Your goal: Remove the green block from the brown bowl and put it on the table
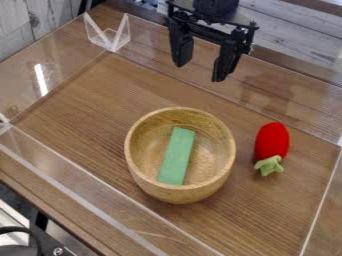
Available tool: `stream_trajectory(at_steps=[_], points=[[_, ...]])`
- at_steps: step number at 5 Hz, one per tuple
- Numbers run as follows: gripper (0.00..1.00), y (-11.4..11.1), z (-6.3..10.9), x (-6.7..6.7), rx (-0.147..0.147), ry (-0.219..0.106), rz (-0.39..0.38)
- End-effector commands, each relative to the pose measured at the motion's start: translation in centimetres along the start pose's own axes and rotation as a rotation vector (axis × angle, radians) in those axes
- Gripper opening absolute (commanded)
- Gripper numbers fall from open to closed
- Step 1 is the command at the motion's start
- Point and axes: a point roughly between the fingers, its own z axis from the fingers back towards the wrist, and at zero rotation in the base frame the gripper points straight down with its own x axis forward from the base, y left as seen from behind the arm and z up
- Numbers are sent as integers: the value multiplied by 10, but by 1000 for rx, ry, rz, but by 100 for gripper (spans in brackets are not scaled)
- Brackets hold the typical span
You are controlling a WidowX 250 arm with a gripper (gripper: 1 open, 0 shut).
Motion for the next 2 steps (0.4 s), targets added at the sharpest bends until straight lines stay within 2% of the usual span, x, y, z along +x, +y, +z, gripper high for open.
stream_trajectory(at_steps=[1,2], points=[[100,-1,-22,-11,-4,28,14],[100,0,-37,-32,-15,39,50]])
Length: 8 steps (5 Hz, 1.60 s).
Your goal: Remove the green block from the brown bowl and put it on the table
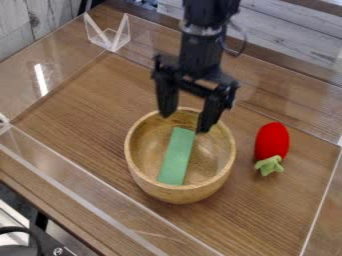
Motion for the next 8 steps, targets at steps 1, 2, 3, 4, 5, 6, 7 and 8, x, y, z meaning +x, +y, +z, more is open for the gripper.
stream_trajectory(at_steps=[1,2,3,4,5,6,7,8], points=[[100,7,10,-10,-3,-76,63],[100,11,-5,-6,-6,-85,115],[100,13,-19,-1,-8,-93,159],[100,13,-26,-2,-7,-115,211],[100,11,-29,1,-12,-140,248],[100,13,-30,0,-21,-162,308],[100,12,-29,-1,-27,-191,345],[100,11,-24,5,-31,-224,386]])
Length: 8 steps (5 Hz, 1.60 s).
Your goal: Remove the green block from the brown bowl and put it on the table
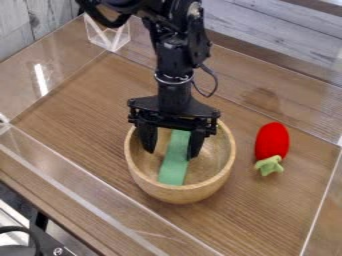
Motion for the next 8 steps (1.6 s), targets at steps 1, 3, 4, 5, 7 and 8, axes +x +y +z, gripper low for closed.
stream_trajectory(at_steps=[1,3,4,5,7,8], points=[[100,-7,16,13,-24,-85,36],[100,0,-5,1,-27,-123,-56],[100,-12,8,-4,-24,-155,-88],[100,-23,17,-10,-20,-175,-114],[100,-32,19,-8,-18,-179,-166],[100,-33,15,-5,-9,-173,-180]])
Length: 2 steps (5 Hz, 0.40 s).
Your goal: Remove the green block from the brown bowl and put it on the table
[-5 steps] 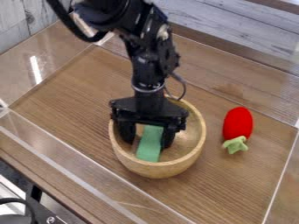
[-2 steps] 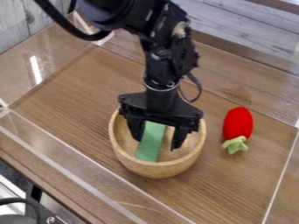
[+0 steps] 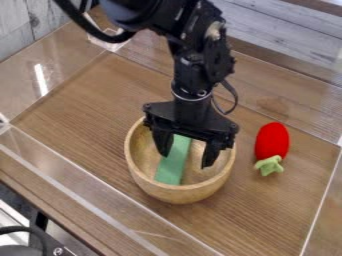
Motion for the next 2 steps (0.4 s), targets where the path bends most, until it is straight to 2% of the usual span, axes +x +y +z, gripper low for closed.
stream_trajectory(at_steps=[1,2], points=[[100,-3,11,16,-1,-37,21],[100,-4,11,19,9,-27,38]])
